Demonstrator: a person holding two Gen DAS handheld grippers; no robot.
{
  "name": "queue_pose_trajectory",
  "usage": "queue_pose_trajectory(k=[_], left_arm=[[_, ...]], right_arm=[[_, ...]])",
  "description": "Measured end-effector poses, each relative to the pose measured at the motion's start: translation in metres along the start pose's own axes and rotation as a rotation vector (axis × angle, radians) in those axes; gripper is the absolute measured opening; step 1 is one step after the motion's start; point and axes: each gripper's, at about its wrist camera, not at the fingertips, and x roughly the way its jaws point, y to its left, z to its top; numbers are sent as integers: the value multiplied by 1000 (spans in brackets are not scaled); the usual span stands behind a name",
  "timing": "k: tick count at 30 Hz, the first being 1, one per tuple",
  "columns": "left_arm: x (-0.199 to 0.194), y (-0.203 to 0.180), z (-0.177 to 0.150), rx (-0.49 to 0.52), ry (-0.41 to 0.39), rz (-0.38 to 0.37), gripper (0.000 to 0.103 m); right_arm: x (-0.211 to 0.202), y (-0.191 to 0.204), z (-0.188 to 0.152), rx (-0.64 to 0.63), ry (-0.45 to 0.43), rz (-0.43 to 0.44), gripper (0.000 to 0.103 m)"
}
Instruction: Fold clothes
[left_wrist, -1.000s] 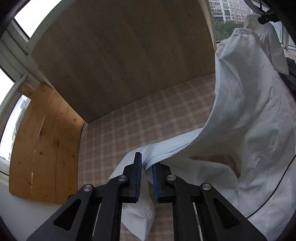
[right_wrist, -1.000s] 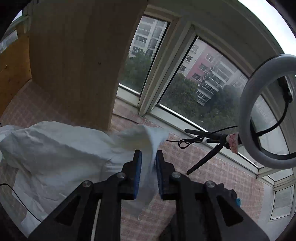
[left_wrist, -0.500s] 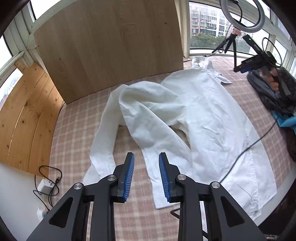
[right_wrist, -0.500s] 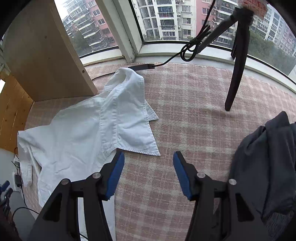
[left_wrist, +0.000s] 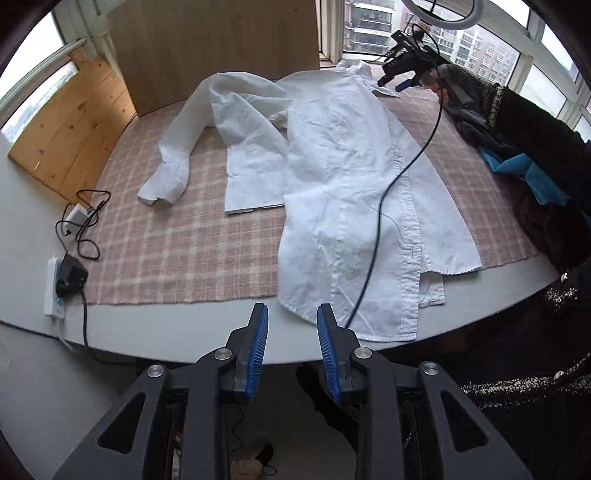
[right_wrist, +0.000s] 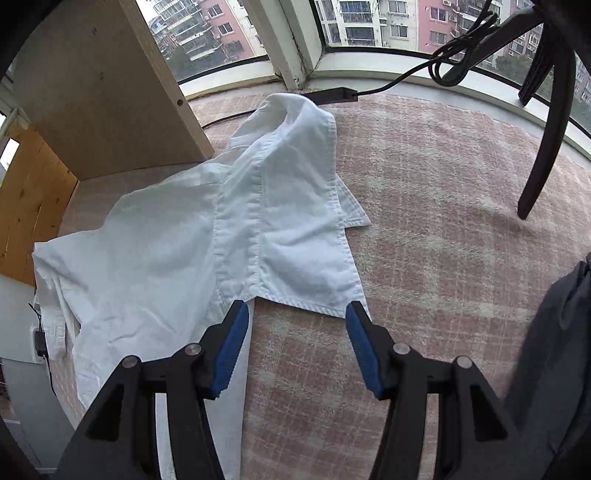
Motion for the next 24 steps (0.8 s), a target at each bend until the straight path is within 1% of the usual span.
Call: queue_pose_trajectory(k=[1, 2, 3, 4, 5, 6, 7, 9, 10, 12, 15, 17, 18, 21, 22, 23, 24], left_arm=[[-7, 6, -8, -41, -7, -3, 27], [-7, 5, -12, -62, -5, -17, 27], [0, -3, -15, -56, -3, -30, 27], [9, -15, -15, -33, -2, -50, 27], [21, -30, -14, -4, -2, -84, 27], [35, -48, -12, 30, 1, -127, 28], [50, -67, -11, 73, 14, -147, 29], [79, -105, -10, 163, 45, -174, 30], [92, -119, -10, 197, 60, -168, 29], [110, -136, -7, 229, 74, -169, 29], [124, -141, 1, 219, 80, -145, 29], [128, -139, 5, 195, 78, -139, 29], [129, -139, 6, 187, 81, -135, 29], [135, -138, 8, 171, 99, -121, 29], [137, -139, 8, 172, 108, -114, 27], [140, -139, 9, 170, 117, -115, 20], [142, -139, 9, 167, 126, -117, 15]], right_arm=[[-15, -2, 3, -9, -29, 4, 54], [-29, -4, 5, -18, -59, 8, 54], [-44, -6, 8, -27, -88, 12, 56], [-46, -8, 8, -18, -83, 35, 57], [-41, -9, 7, -10, -61, 58, 58], [-32, -8, 5, -11, -43, 56, 58], [-23, -7, 3, -12, -27, 50, 58], [-4, -5, -8, -2, -4, 35, 58], [4, -6, -10, 14, 8, 50, 58], [19, -9, -13, 49, 31, 84, 58], [24, -11, -11, 66, 18, 92, 58], [26, -12, -11, 81, 27, 103, 58], [27, -12, -11, 85, 34, 126, 58], [33, -5, -9, 76, 45, 145, 58], [35, -3, -8, 73, 48, 151, 58], [37, 0, -8, 69, 51, 157, 58], [39, 2, -7, 66, 54, 163, 58]])
